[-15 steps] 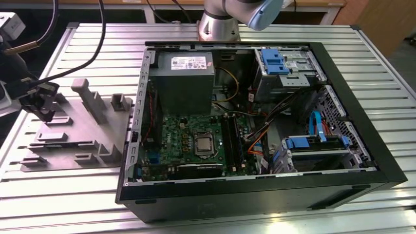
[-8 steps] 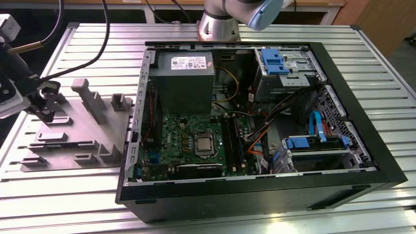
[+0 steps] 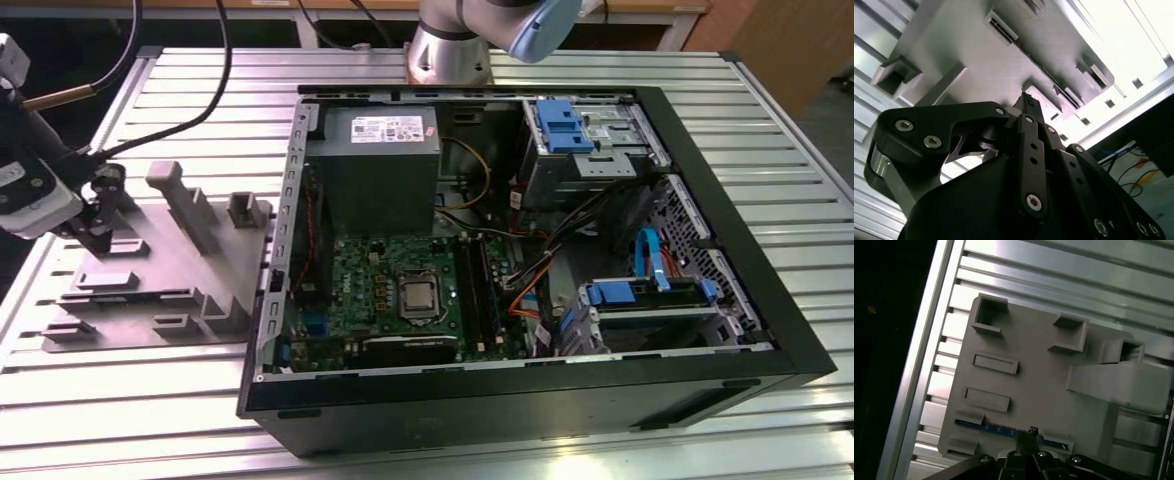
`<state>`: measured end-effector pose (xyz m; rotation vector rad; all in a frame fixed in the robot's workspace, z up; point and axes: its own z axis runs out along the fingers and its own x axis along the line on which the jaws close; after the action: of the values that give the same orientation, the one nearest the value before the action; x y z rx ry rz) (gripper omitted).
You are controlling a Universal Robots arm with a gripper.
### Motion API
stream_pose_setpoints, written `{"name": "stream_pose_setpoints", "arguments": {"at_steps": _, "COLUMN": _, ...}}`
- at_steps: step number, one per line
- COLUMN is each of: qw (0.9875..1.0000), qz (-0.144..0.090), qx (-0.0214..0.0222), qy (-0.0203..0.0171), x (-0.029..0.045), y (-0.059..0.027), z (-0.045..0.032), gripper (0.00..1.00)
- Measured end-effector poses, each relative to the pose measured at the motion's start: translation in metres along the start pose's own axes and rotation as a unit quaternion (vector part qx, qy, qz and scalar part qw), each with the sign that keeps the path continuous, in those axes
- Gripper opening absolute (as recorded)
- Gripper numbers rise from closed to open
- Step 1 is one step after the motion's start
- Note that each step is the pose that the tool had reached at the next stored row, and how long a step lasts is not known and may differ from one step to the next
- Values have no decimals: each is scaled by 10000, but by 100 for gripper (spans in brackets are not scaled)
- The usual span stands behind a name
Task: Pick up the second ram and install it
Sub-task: 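Pick up the second ram and move it above second insertion slot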
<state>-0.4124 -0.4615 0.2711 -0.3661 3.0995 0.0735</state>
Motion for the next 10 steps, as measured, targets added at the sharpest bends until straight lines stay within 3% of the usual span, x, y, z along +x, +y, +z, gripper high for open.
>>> {"name": "stream_pose_setpoints", "arguments": {"at_steps": 5, "qw": 9990, "qz": -457, "qx": -11, "qy": 20, "x": 1, "y": -1, "z": 26, "gripper": 10}}
{"name": "stream_pose_setpoints", "arguments": {"at_steps": 10, "qw": 9959, "qz": -905, "qx": -23, "qy": 40, "x": 1, "y": -2, "z": 52, "gripper": 10}}
